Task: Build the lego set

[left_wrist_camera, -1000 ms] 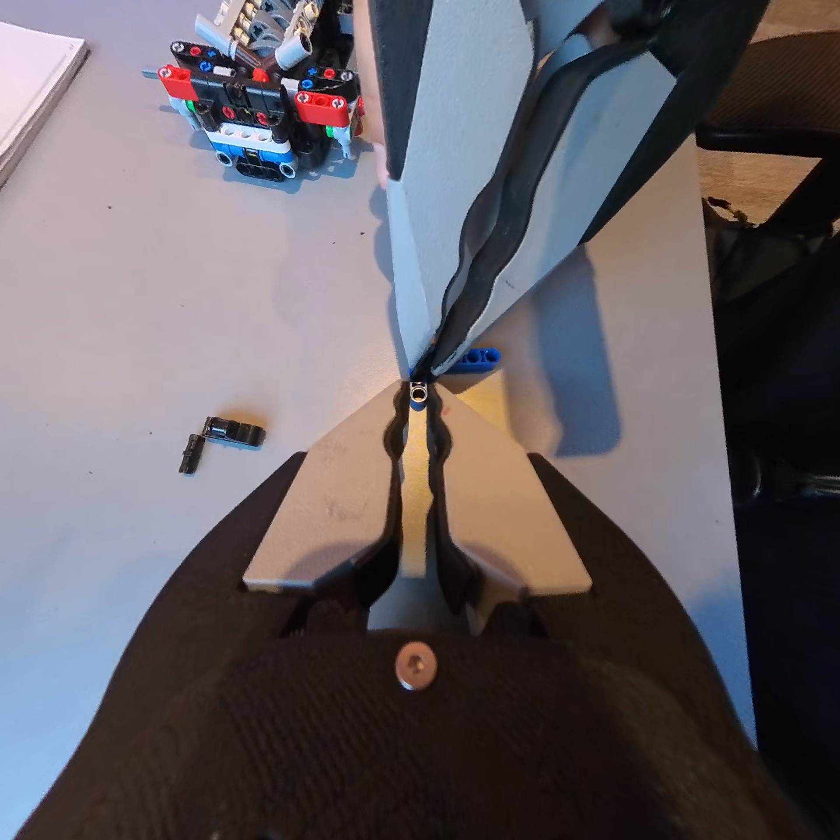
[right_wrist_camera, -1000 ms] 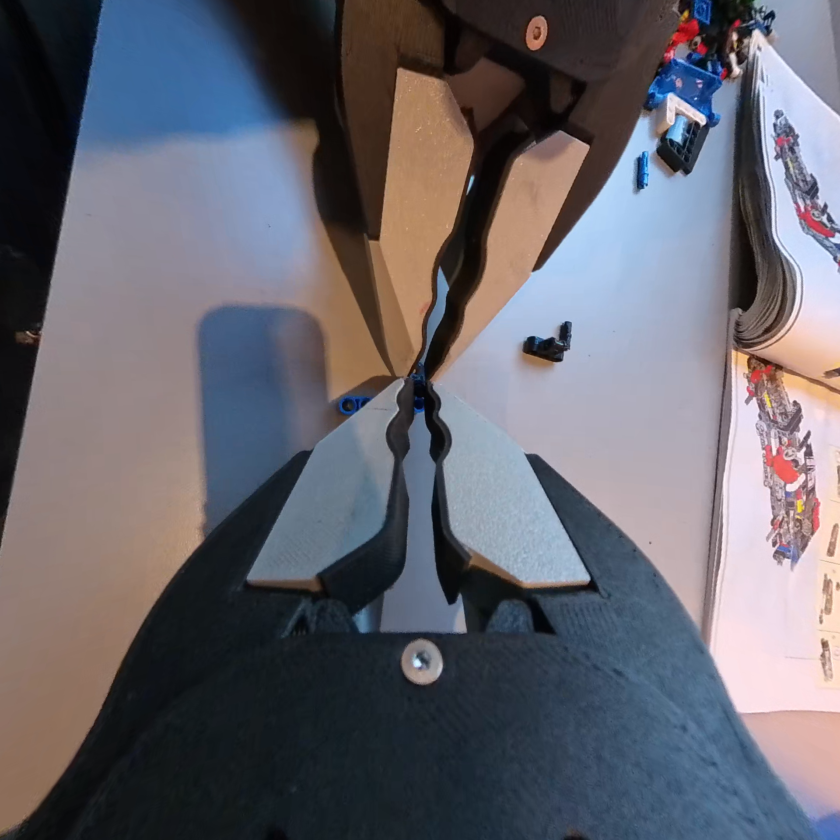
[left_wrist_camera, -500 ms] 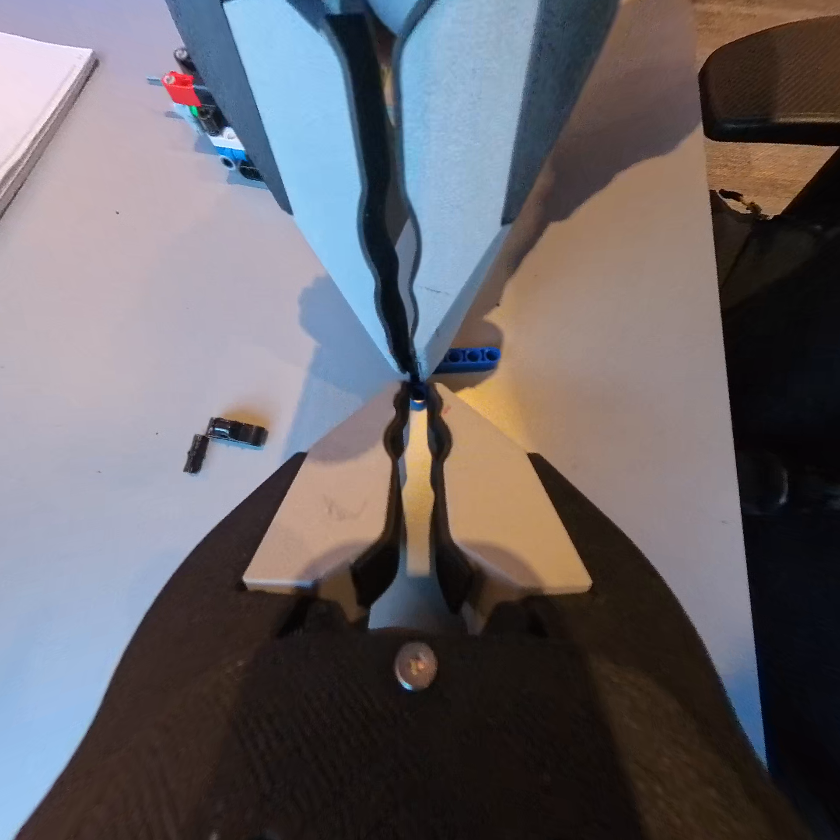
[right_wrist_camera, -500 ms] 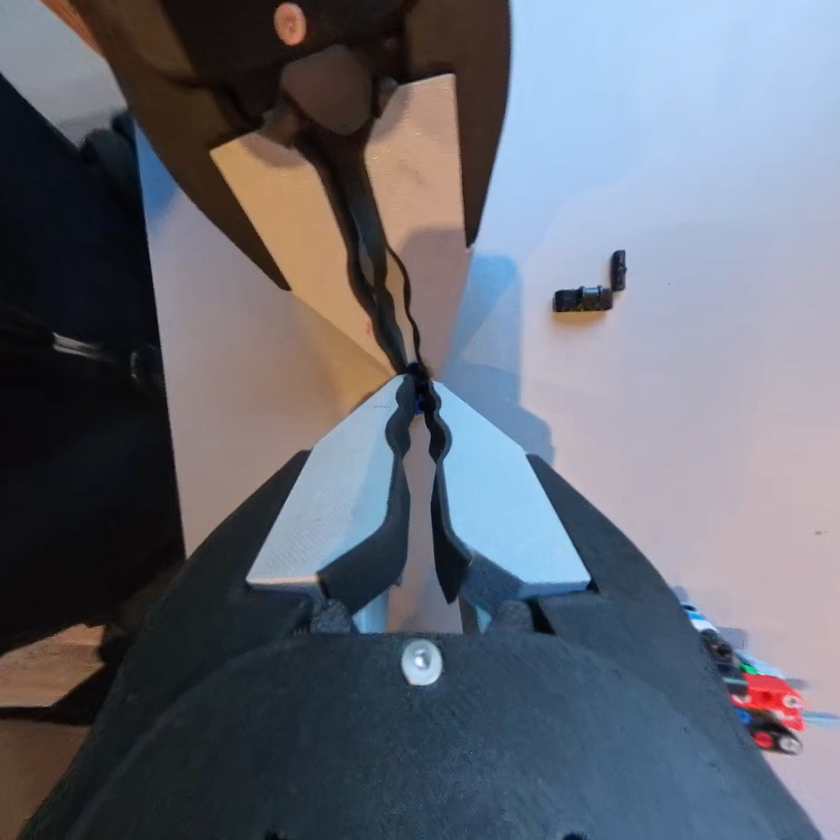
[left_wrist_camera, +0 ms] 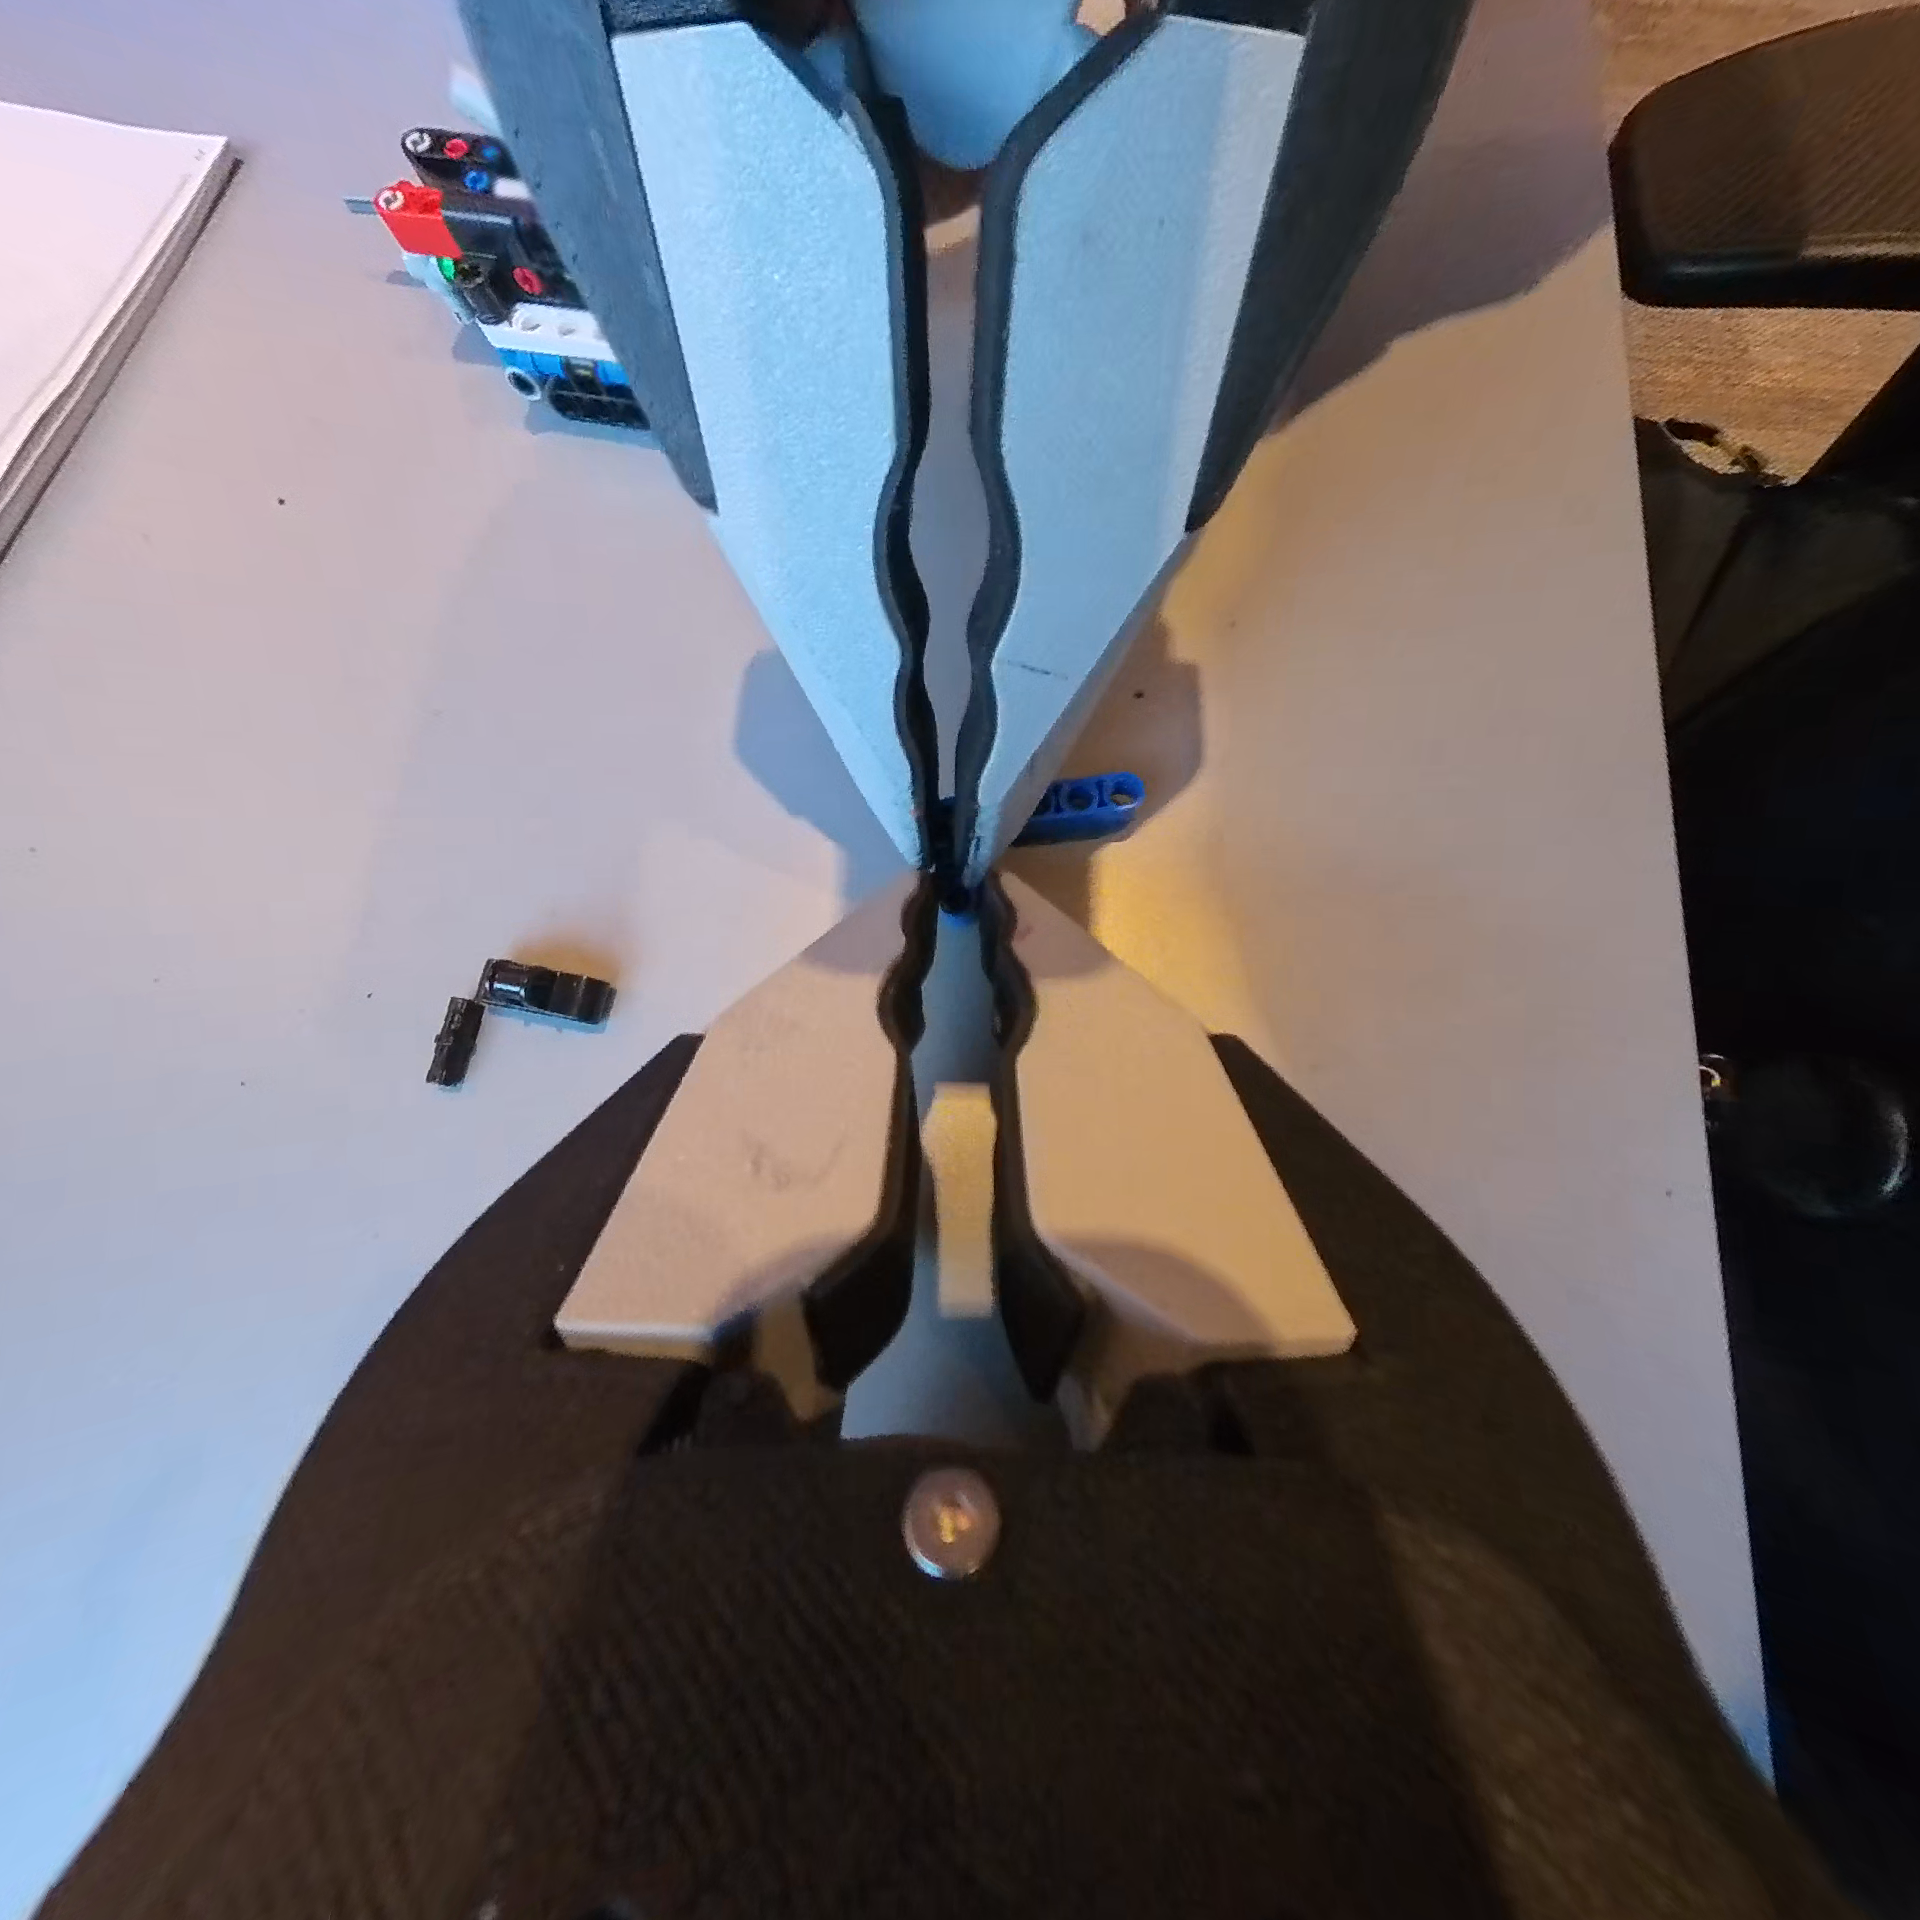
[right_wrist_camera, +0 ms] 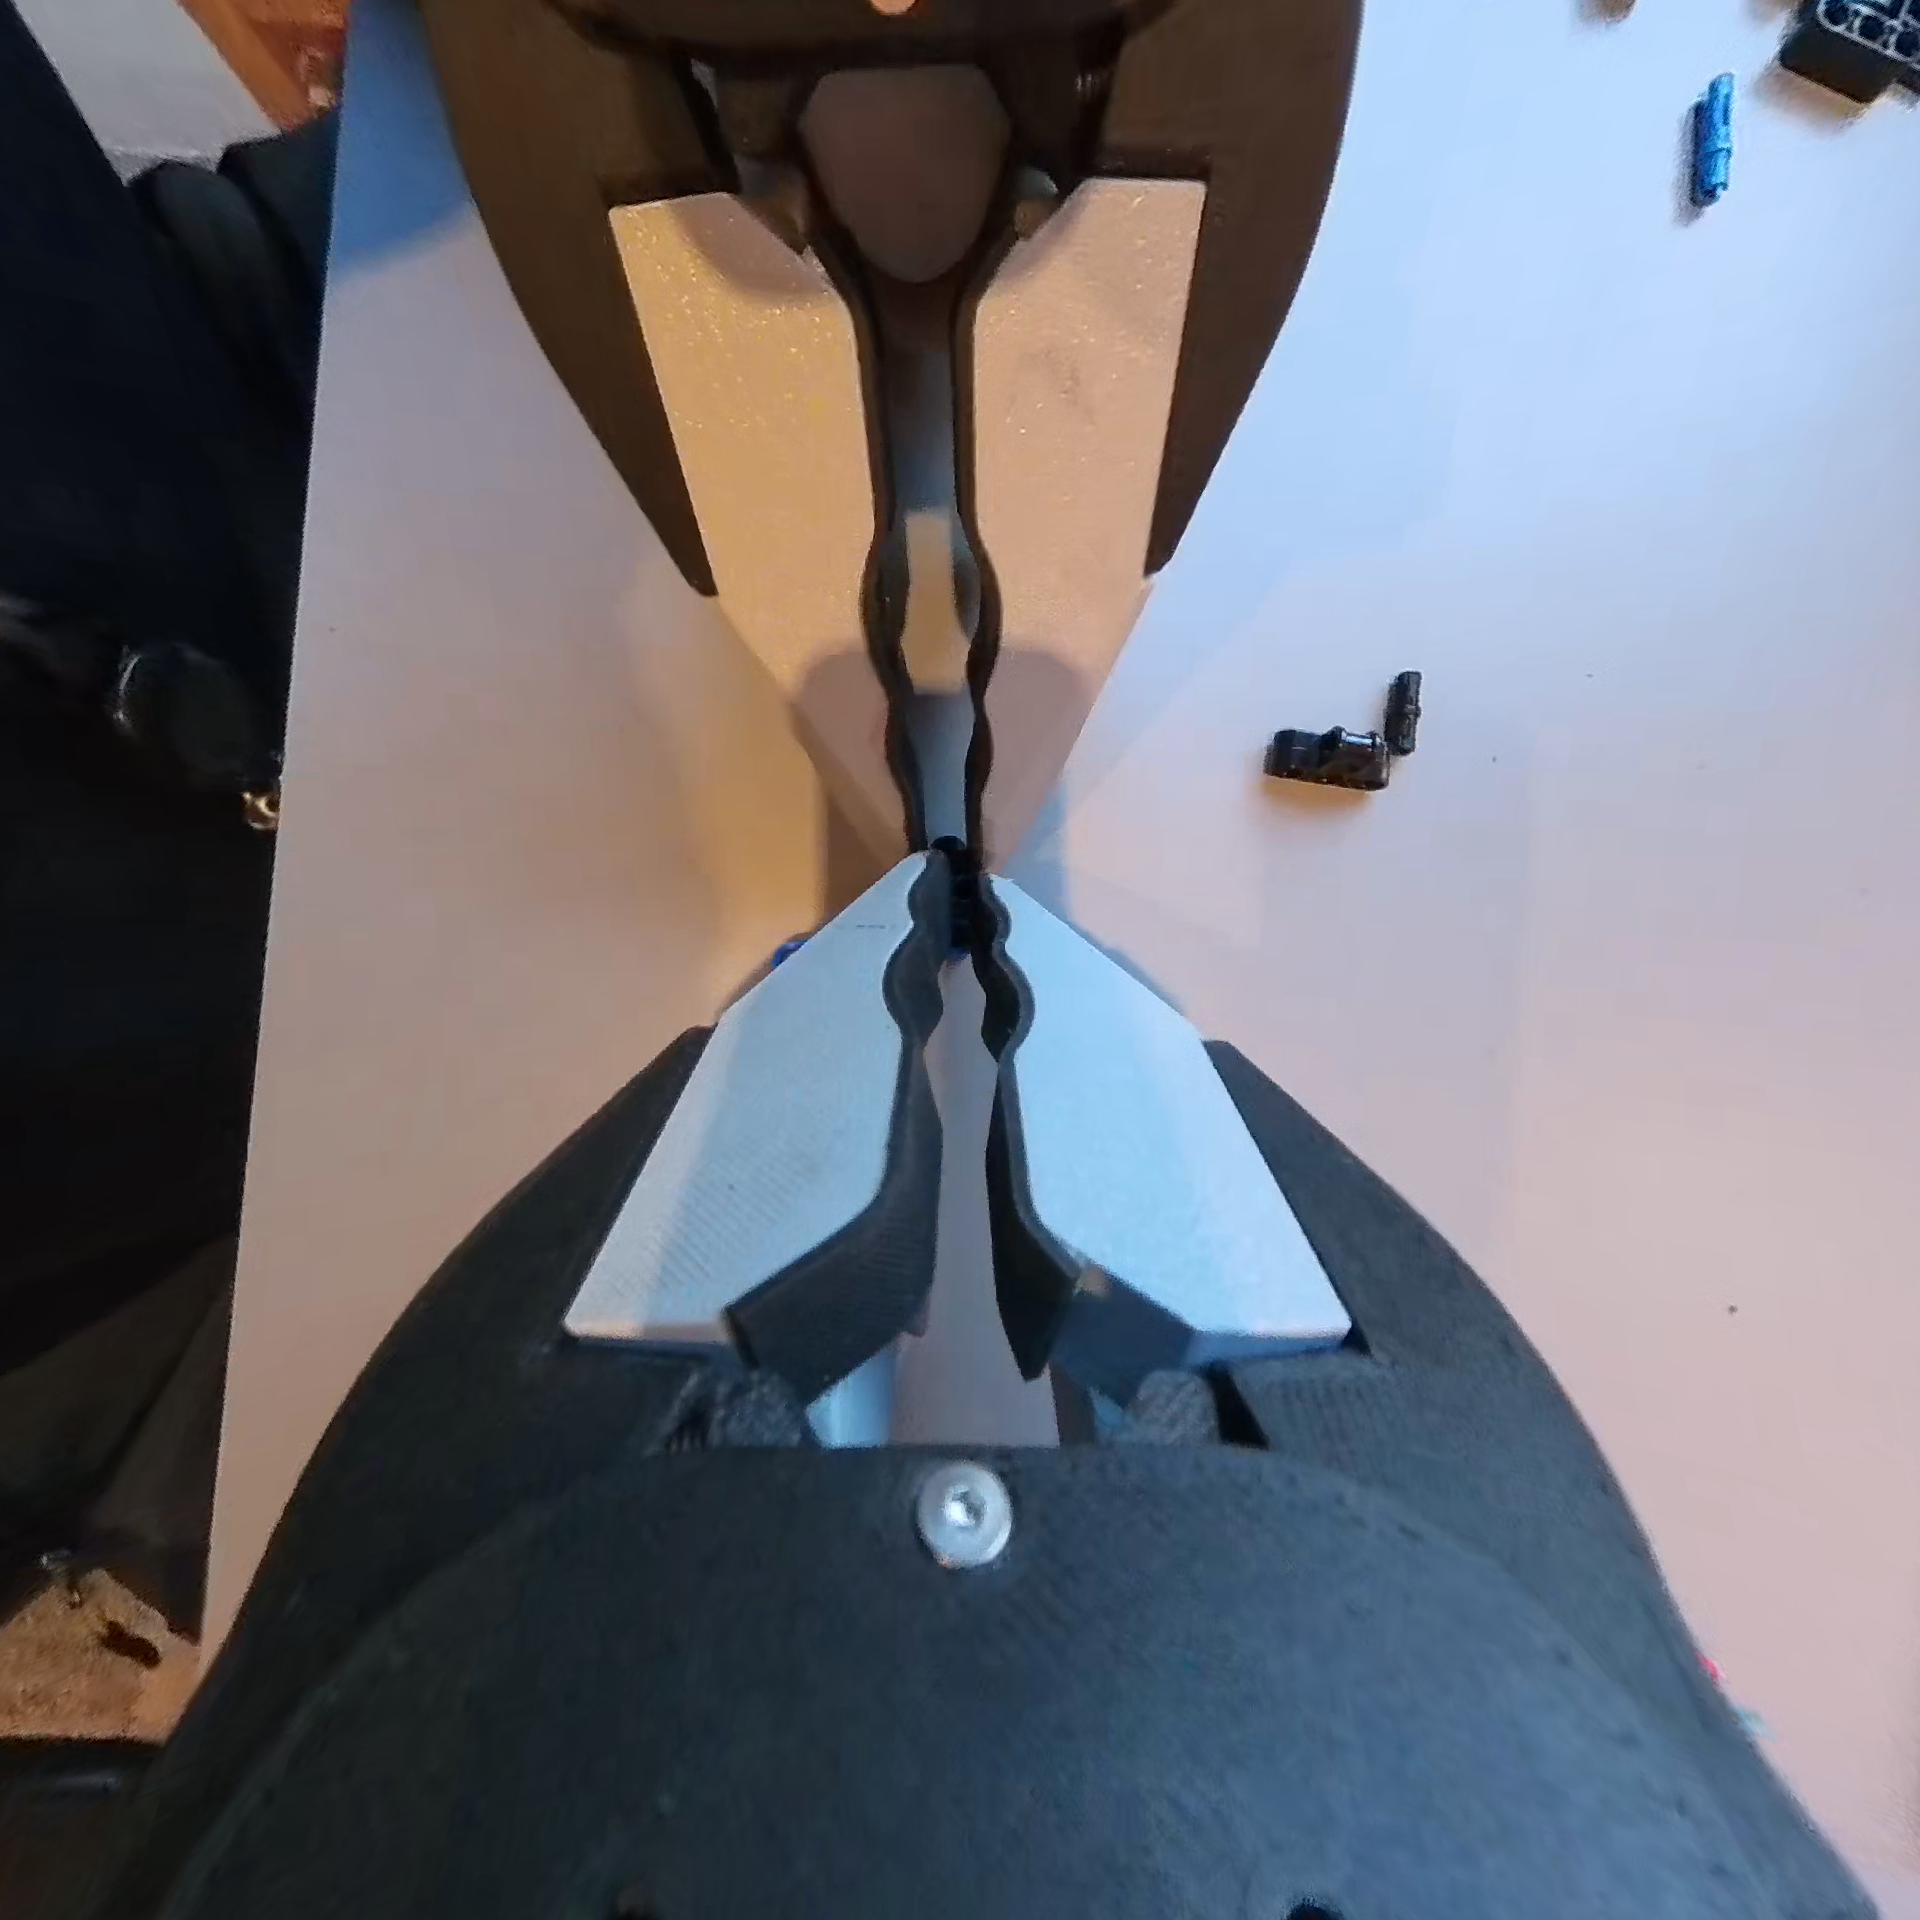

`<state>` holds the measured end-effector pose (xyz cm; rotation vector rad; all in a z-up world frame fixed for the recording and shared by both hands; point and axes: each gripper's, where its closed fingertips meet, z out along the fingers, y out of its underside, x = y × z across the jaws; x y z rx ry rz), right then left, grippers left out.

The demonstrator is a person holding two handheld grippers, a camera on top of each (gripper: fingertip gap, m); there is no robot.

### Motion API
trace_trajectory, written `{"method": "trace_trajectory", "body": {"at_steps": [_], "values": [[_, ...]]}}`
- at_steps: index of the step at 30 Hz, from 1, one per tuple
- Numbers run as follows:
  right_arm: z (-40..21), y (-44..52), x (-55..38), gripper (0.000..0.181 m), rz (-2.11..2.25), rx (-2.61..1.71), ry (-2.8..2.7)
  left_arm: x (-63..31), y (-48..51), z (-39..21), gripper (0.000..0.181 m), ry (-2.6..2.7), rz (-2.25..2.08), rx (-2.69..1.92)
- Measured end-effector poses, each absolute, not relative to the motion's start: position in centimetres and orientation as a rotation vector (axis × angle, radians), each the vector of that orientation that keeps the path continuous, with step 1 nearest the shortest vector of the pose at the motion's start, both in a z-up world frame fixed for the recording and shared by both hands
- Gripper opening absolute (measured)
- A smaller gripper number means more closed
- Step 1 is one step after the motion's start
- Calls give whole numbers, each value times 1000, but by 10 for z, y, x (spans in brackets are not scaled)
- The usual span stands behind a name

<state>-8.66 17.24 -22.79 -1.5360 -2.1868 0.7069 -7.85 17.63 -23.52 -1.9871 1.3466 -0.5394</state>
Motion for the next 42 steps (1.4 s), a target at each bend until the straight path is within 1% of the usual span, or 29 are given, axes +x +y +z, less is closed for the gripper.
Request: {"method": "trace_trajectory", "body": {"at_steps": [4,7,10,12,17,19,22,27,30,32,35,38,39,42], "values": [[-226,173,-87,1,785,-1631,-2070,-78,176,-235,5,1345,-551,-1987],[-209,173,-91,10,893,-1640,-1951,-78,176,-235,5,1343,-551,-1990],[-201,177,-88,9,937,-1693,-1895,-78,176,-235,5,1342,-554,-1991],[-207,175,-83,0,898,-1721,-1954,-78,176,-235,5,1342,-555,-1992],[-205,170,-88,0,812,-1637,-2022,-78,176,-235,5,1340,-559,-1994],[-219,171,-83,0,728,-1644,-2092,-78,176,-235,5,1341,-557,-1993],[-217,170,-87,0,668,-1587,-2115,-78,176,-235,6,1341,-556,-1992],[-219,173,-86,0,669,-1592,-2100,-78,176,-235,6,1340,-558,-1995],[-208,171,-90,0,728,-1575,-2049,-78,176,-235,5,1340,-558,-1994],[-220,170,-87,0,715,-1612,-2073,-79,176,-235,6,1338,-560,-1997],[-208,175,-87,0,713,-1607,-2005,-79,177,-235,5,1331,-542,-1994],[-175,182,-89,0,932,-1628,-1735,-81,180,-234,5,1311,-510,-1998],[-171,185,-86,0,969,-1647,-1664,-82,181,-234,6,1302,-498,-1999],[-172,184,-73,0,1028,-1672,-1541,-84,185,-233,21,1272,-463,-2001]]}}
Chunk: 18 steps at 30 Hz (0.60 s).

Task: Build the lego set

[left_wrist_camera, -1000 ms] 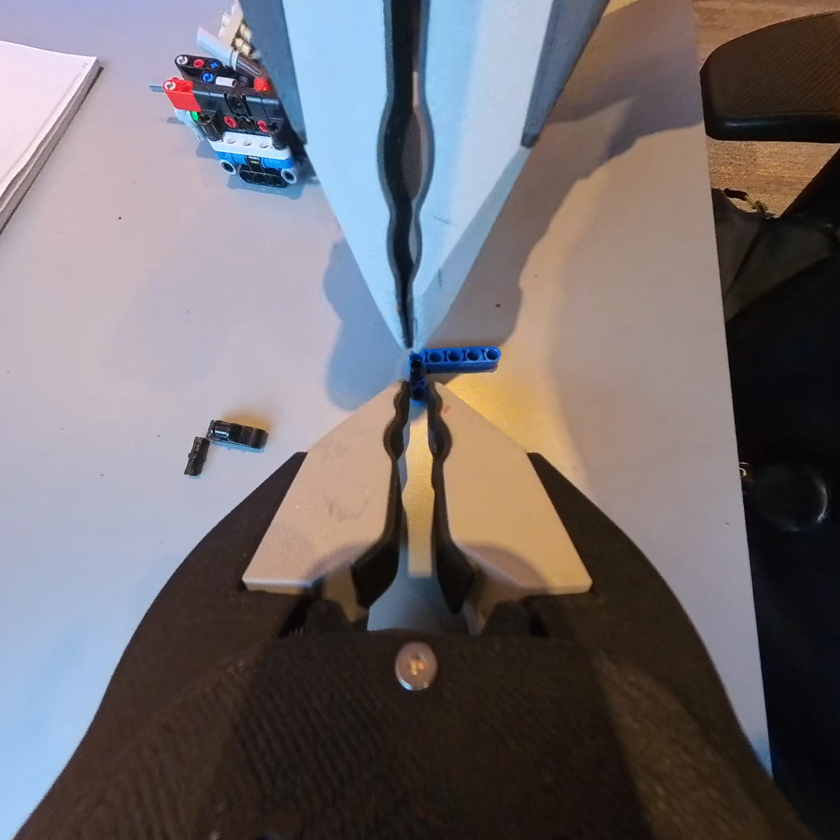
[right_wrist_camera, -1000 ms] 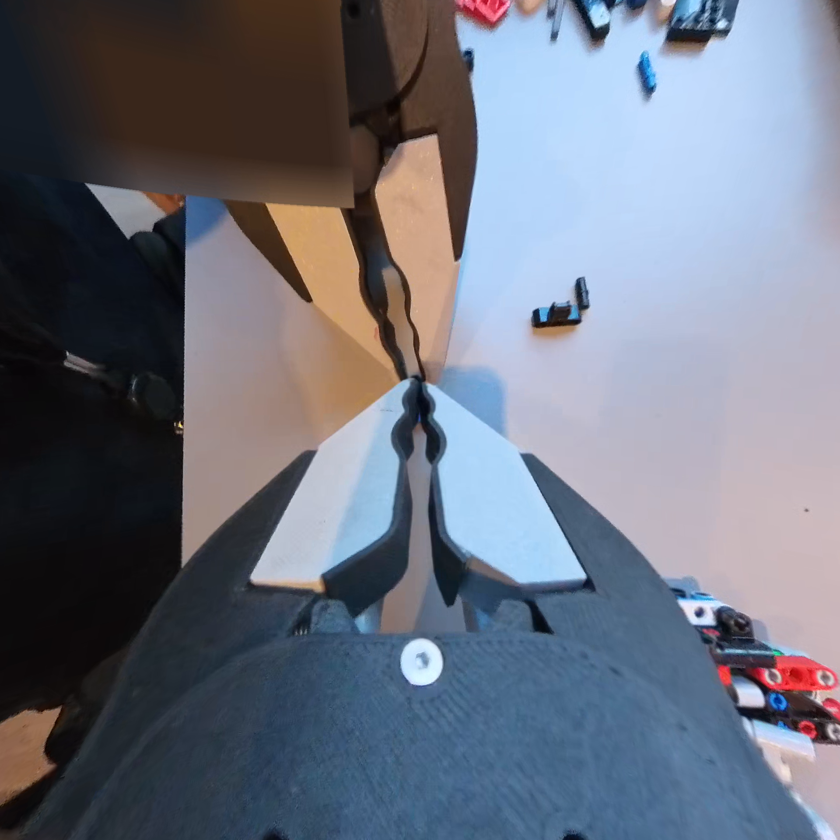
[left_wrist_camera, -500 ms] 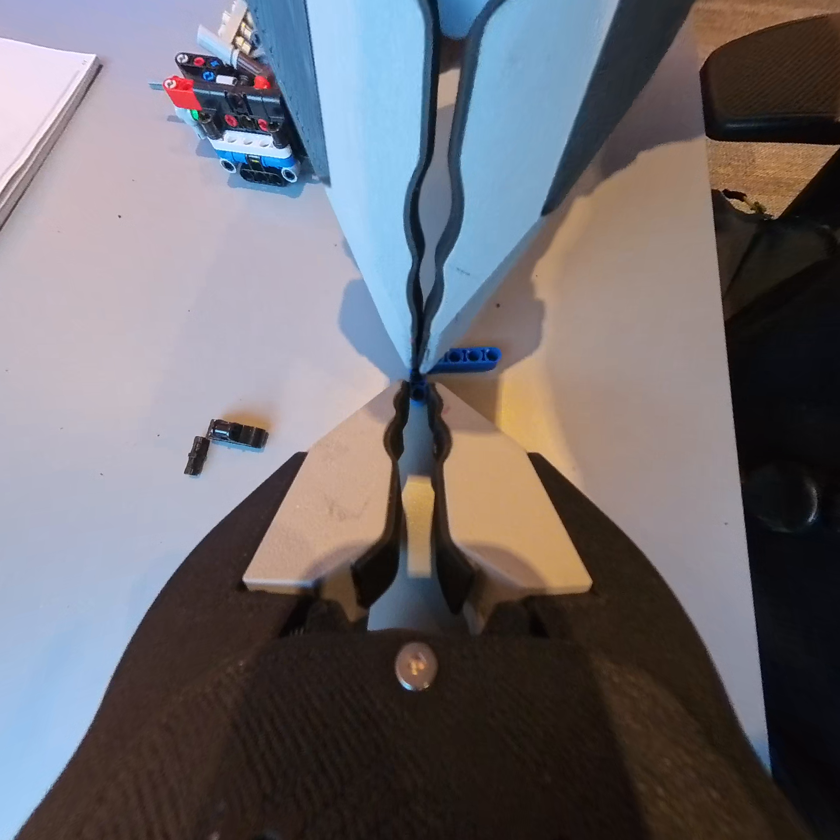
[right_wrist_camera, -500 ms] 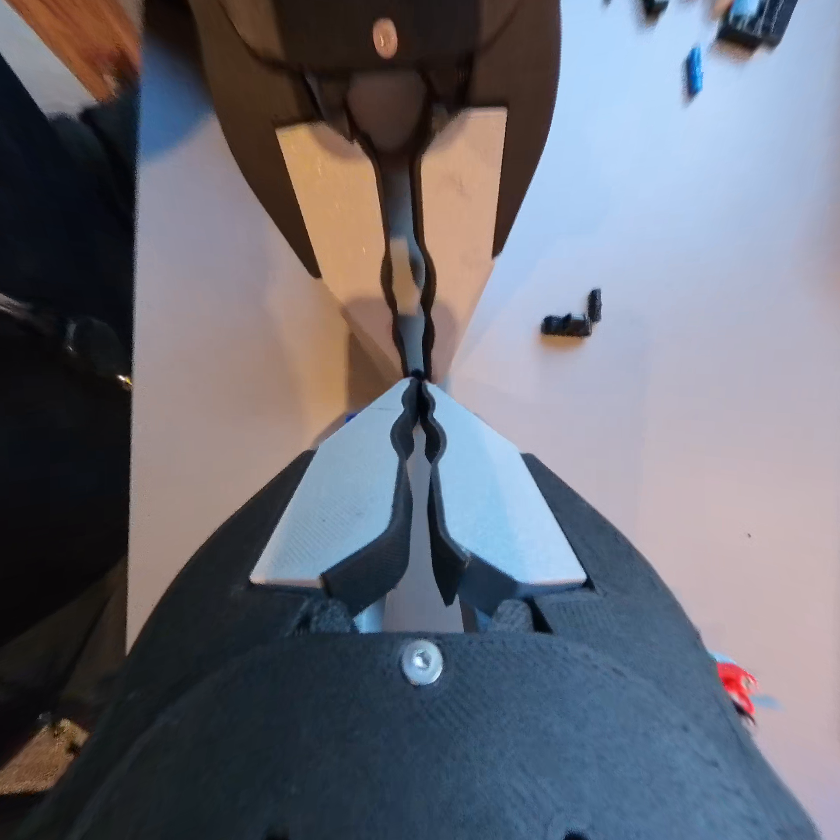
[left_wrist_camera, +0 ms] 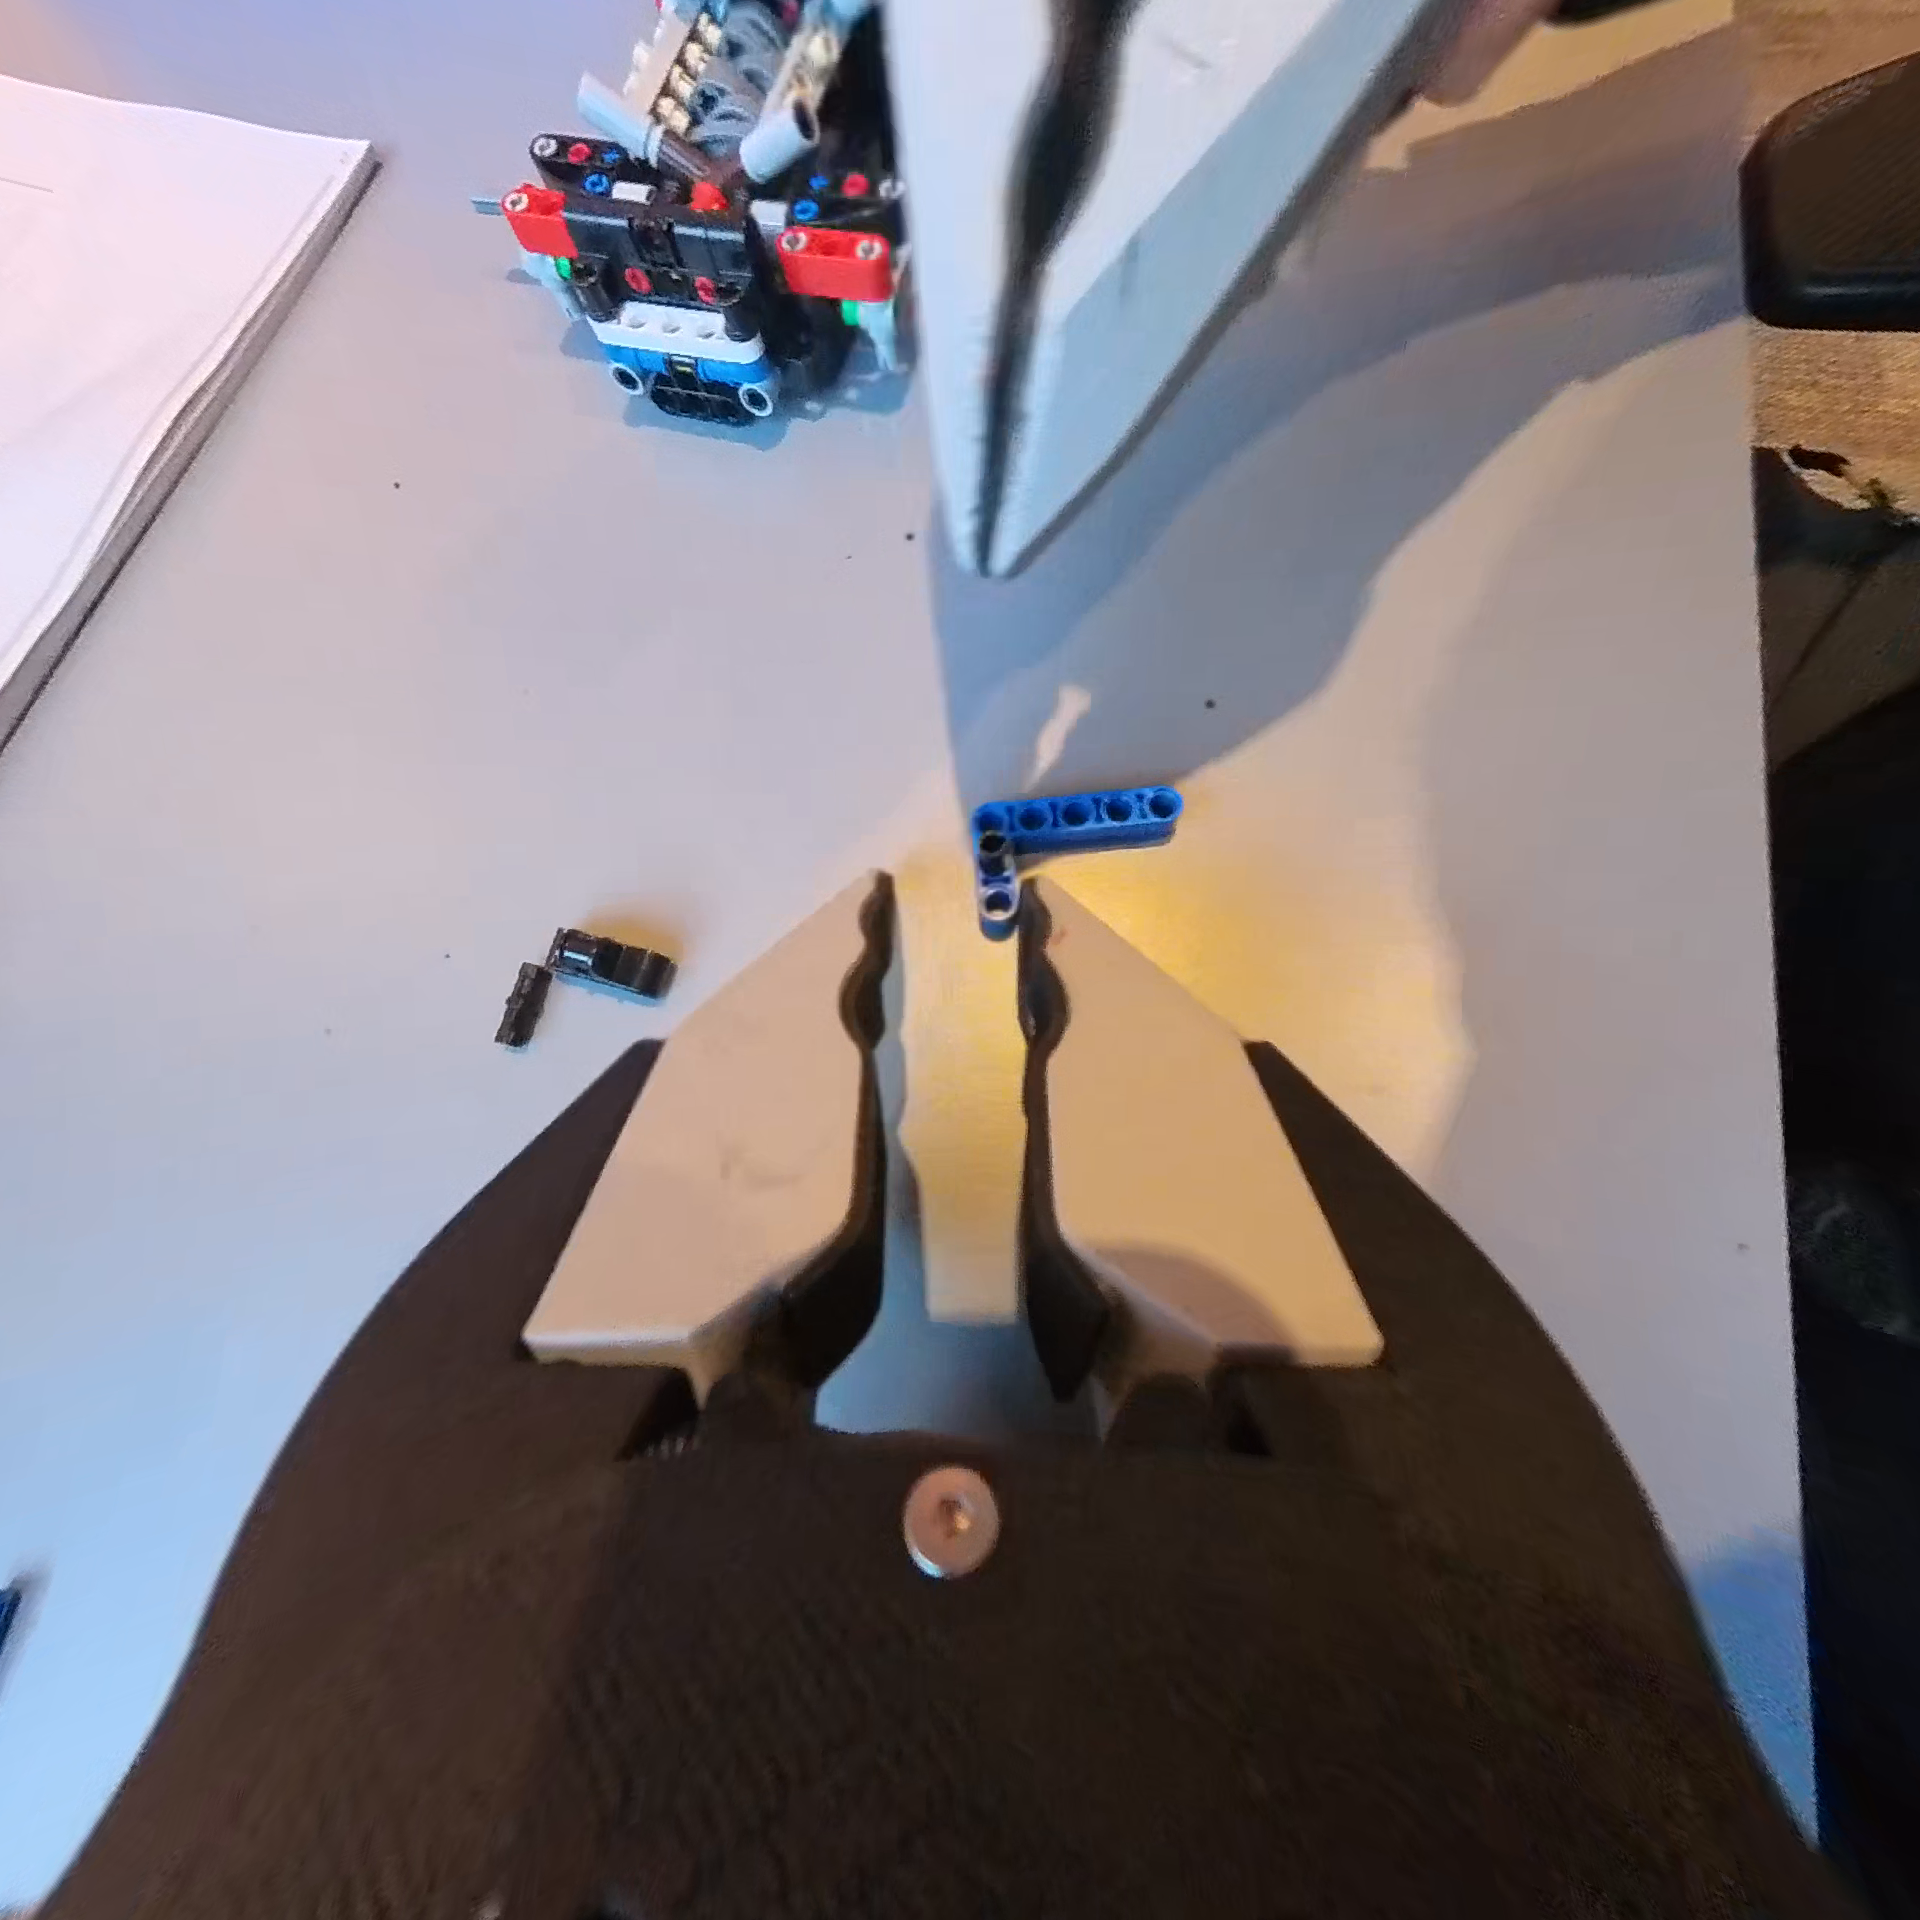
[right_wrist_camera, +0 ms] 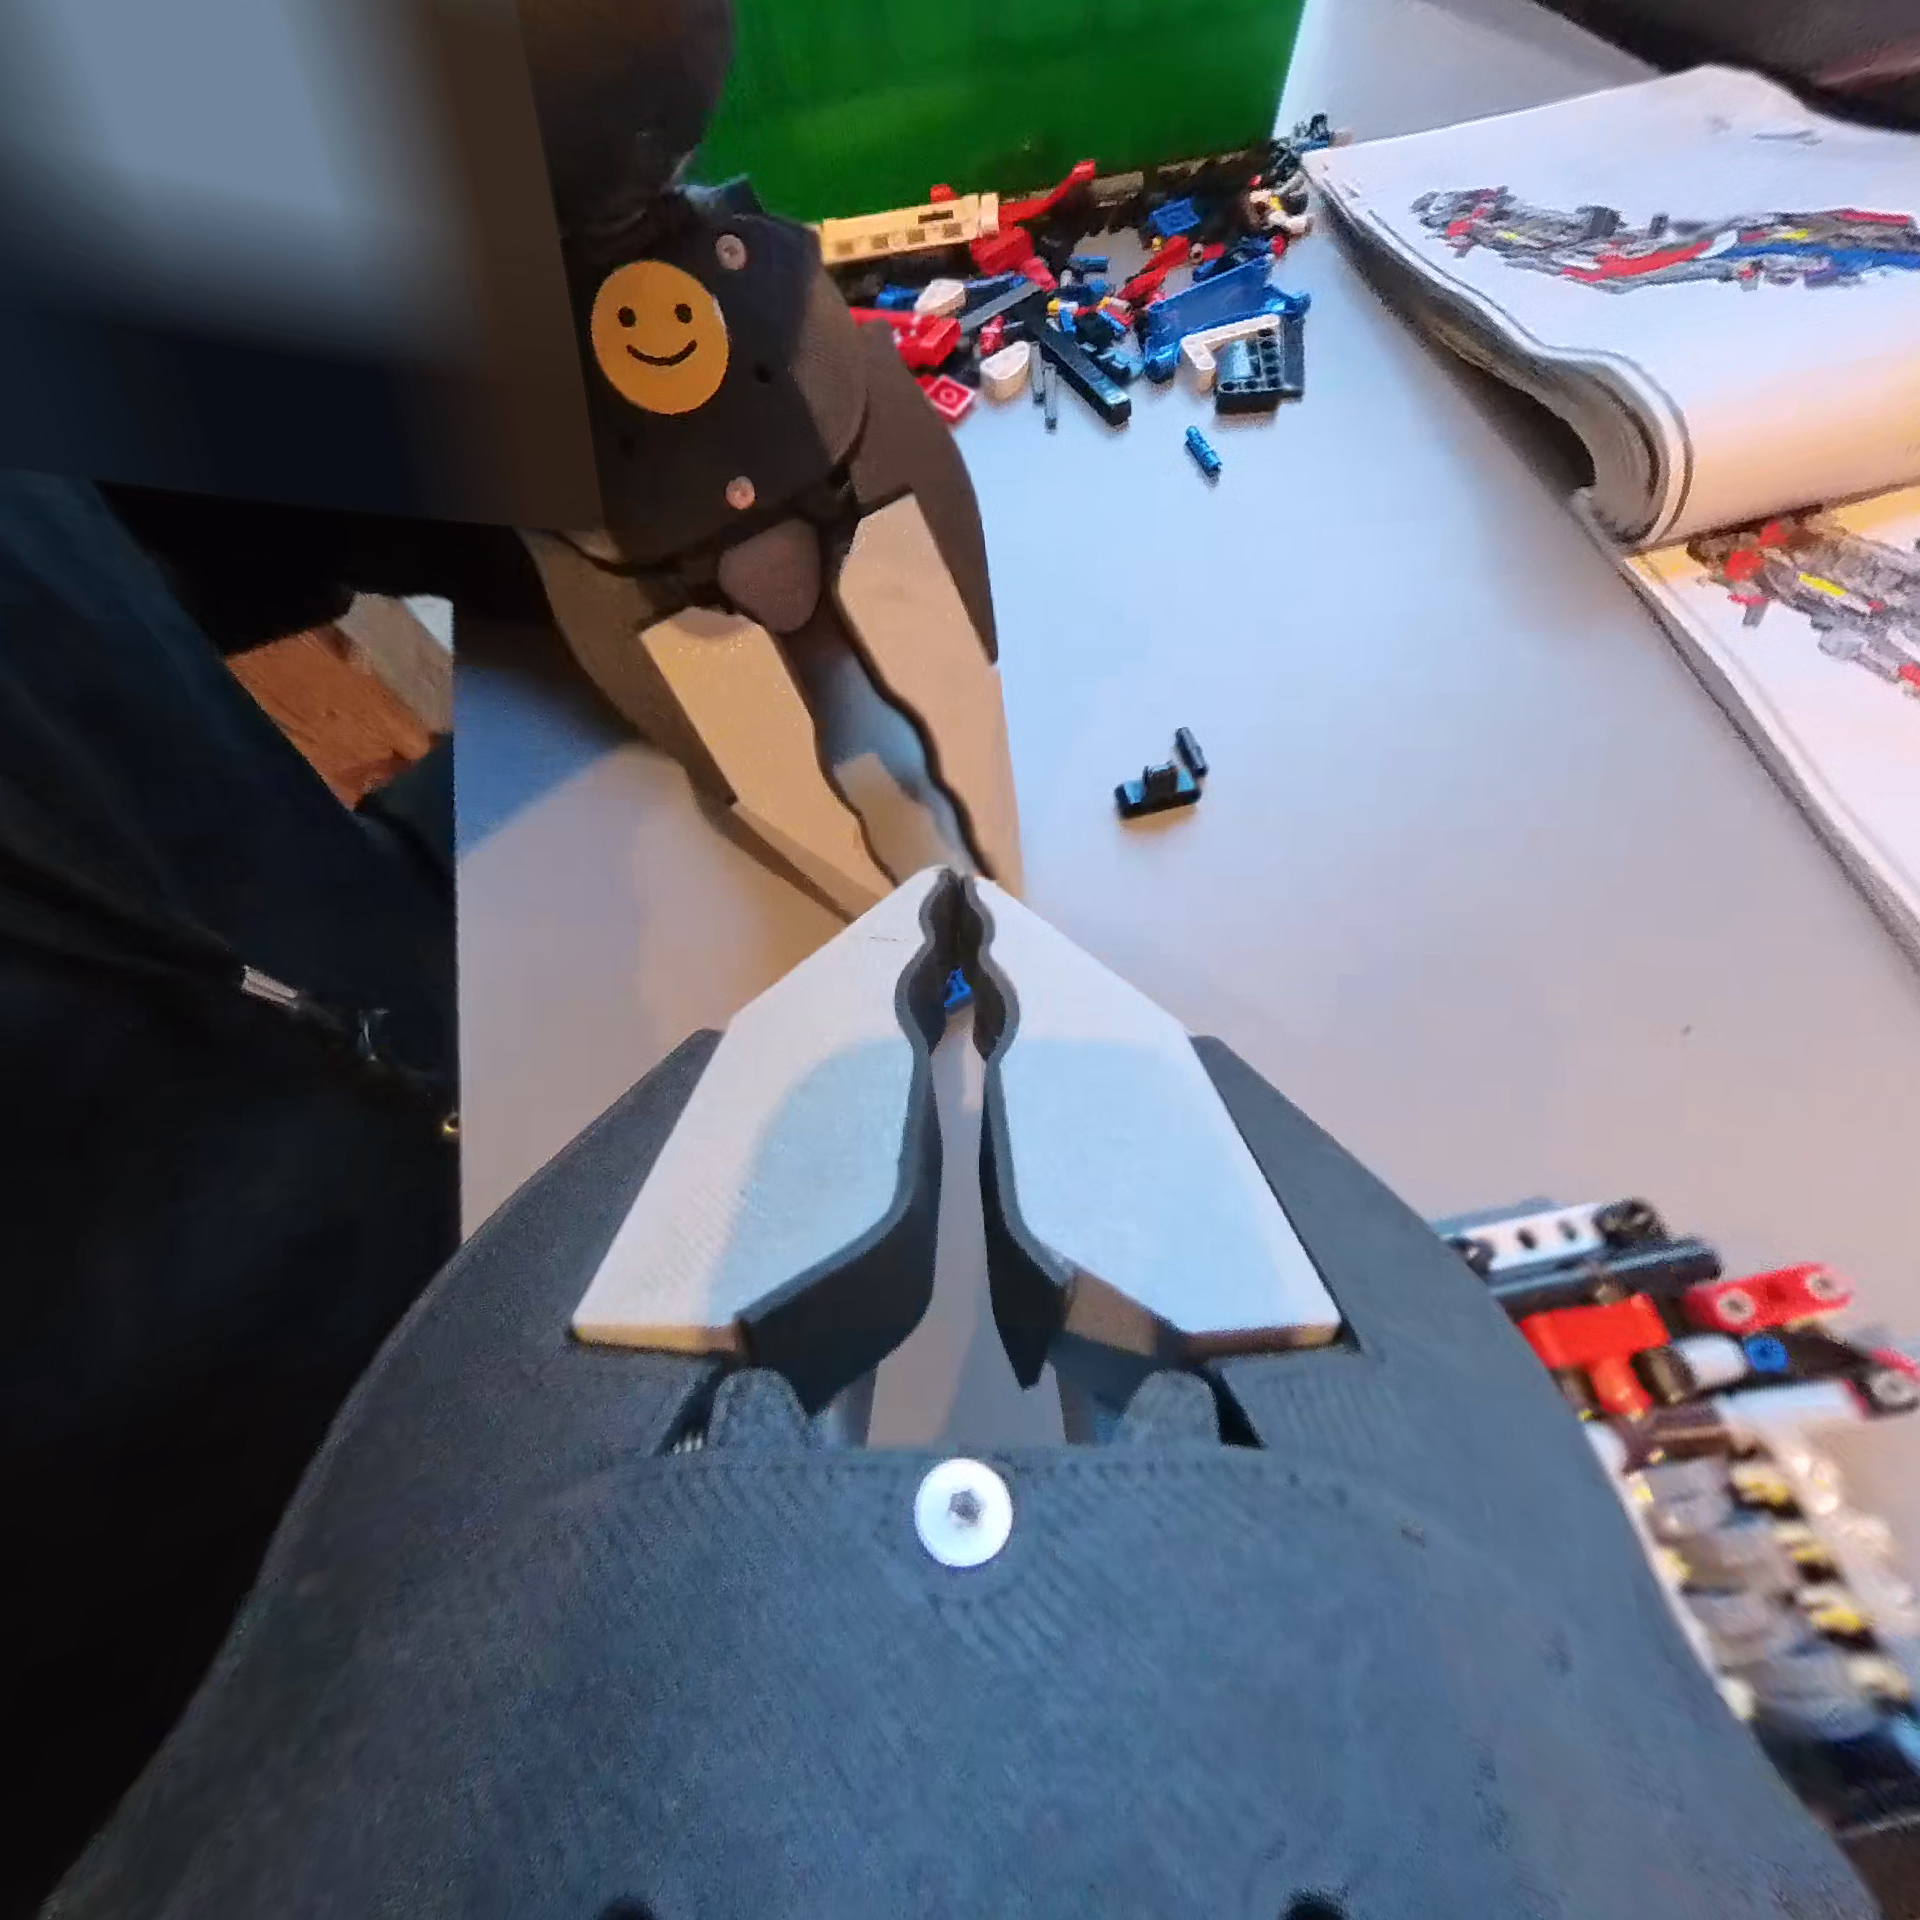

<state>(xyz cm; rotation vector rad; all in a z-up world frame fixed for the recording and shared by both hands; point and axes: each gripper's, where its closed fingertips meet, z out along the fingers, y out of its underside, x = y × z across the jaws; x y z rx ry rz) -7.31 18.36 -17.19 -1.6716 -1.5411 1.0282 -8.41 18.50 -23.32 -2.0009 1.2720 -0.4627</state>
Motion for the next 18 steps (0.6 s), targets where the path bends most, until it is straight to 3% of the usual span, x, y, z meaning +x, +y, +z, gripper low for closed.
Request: {"method": "trace_trajectory", "body": {"at_steps": [7,8,9,13,15,18], "values": [[-175,173,-46,1,1114,-1663,-1414,-93,187,-217,39,1115,-607,-2008],[-174,174,-42,16,1122,-1665,-1399,-100,191,-212,39,1068,-626,-2012],[-175,174,-38,15,1134,-1665,-1400,-106,197,-206,39,1022,-643,-2018],[-178,178,-26,14,1138,-1656,-1380,-136,236,-191,29,894,-544,-2085],[-178,178,-21,14,1156,-1640,-1371,-147,252,-194,14,949,-427,-2115],[-174,179,-14,12,1174,-1618,-1352,-150,254,-213,14,1110,-367,-2195]]}}
